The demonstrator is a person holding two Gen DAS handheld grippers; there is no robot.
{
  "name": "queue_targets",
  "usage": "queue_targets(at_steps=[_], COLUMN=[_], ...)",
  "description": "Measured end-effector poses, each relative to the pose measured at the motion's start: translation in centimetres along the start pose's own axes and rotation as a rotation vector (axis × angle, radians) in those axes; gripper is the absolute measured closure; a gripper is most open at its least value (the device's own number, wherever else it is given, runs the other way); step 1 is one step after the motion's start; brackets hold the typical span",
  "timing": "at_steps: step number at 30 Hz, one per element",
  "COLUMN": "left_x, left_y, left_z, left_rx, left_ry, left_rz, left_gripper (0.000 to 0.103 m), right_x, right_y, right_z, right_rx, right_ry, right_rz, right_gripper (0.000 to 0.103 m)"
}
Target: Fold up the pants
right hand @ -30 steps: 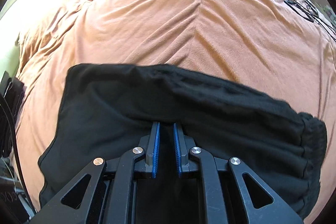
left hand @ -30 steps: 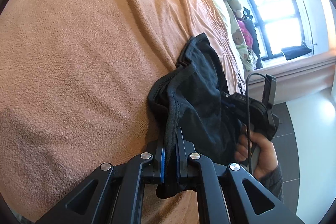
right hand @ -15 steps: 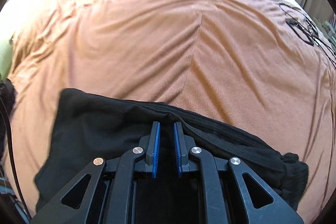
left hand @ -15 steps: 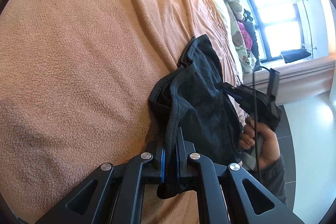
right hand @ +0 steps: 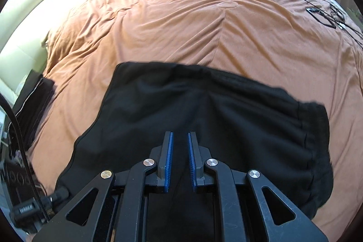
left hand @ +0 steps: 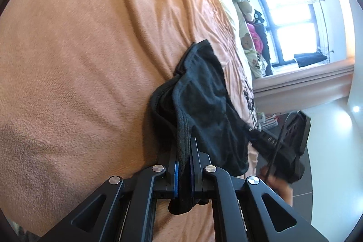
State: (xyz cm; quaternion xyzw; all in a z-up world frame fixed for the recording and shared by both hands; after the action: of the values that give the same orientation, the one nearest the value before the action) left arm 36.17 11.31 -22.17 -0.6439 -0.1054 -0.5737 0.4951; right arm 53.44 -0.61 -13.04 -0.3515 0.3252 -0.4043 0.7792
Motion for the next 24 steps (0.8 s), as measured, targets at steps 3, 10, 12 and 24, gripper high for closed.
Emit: queue_targets(at_steps=[3,10,12,24], left_x=[1.0,3.2,4.2,11.4], left_y=[-0.2,-0.1,0.0,1.2], left_z=[0.1,0.2,0.2,-0.1], left_rx=[0.001,-0.009,-0.013,-0.027], left_ry=[0.022,0.073,0.096,0.278], left_rz=[-0.007,-0.005,-0.004,0.024], left_gripper=[0.096,0.096,0.096,0.096], right_x=[0.1,-0.1,-0.3,4.1], right_y=[-0.4,-0.2,0.3,-5.1], right_z=[-2.0,-7.0,-8.0,-9.9], right_rx=[-0.003,0.024,0.012,0.091], right_ry=[0.022,0.152,0.162,0.278], right_rz=[0.021,0.102,0.114,0.211], right_gripper=[0.092,0.092,0.092,0.092])
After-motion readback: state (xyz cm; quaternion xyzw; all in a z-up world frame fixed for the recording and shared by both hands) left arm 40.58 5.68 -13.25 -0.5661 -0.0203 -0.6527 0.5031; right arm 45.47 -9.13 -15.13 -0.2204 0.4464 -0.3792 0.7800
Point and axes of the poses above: each gripper's, at about its wrist camera, not at the fingertips, and y roughly the way its jaws point, x to its right, z to its top, the point moved 7 cm from there along y, roughly the way its jaws point, and after that the axes turned 3 degrees about -y, right-handed, at the moved point
